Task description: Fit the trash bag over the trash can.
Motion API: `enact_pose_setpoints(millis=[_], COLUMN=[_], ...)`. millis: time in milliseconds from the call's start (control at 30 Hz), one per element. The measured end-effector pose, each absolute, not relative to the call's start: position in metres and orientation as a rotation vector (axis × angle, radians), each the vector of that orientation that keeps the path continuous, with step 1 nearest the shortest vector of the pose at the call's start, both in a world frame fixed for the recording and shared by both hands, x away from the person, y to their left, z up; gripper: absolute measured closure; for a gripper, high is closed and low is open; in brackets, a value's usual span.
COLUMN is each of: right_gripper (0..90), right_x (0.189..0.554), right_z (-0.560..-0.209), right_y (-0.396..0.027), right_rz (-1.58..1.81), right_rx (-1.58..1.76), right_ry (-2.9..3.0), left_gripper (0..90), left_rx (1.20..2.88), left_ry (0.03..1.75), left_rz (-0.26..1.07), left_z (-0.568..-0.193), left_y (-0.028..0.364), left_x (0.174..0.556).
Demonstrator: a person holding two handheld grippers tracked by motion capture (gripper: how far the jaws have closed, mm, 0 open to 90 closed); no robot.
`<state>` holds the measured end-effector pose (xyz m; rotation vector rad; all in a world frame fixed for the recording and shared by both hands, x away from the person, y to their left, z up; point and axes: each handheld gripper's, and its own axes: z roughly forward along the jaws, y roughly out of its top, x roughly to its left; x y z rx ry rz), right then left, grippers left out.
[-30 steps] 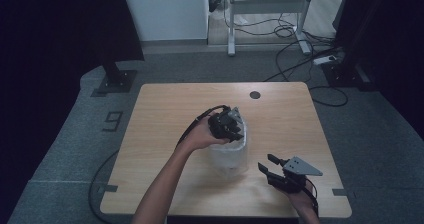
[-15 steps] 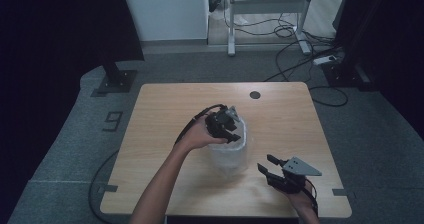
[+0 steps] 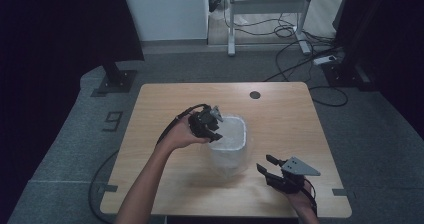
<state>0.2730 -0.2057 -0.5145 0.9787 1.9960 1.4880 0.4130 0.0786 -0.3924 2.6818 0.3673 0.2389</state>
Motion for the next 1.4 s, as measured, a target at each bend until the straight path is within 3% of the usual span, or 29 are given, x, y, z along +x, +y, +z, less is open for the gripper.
enact_pose_setpoints(millis=[367, 933, 1400], right_gripper=[47.2, 43.8, 36.5], right_x=[0.273, 0.275, 0.277], right_z=[-0.514, -0.515, -0.516], right_y=[-0.208, -0.209, -0.210], right_rz=[1.486, 1.473, 1.464], right_rx=[0.985, 0.999, 1.043], right_ry=[1.990, 1.987, 1.961], left_gripper=[60.8, 29.8, 20.2], left_rx=[2.736, 2.376, 2.257], left_ry=[0.366, 0.419, 0.461], left_rz=[0.265, 0.238, 0.260], left_z=[-0.400, -0.390, -0.392], left_y=[0.066, 0.100, 0.108], left_x=[0.414, 0.403, 0.394])
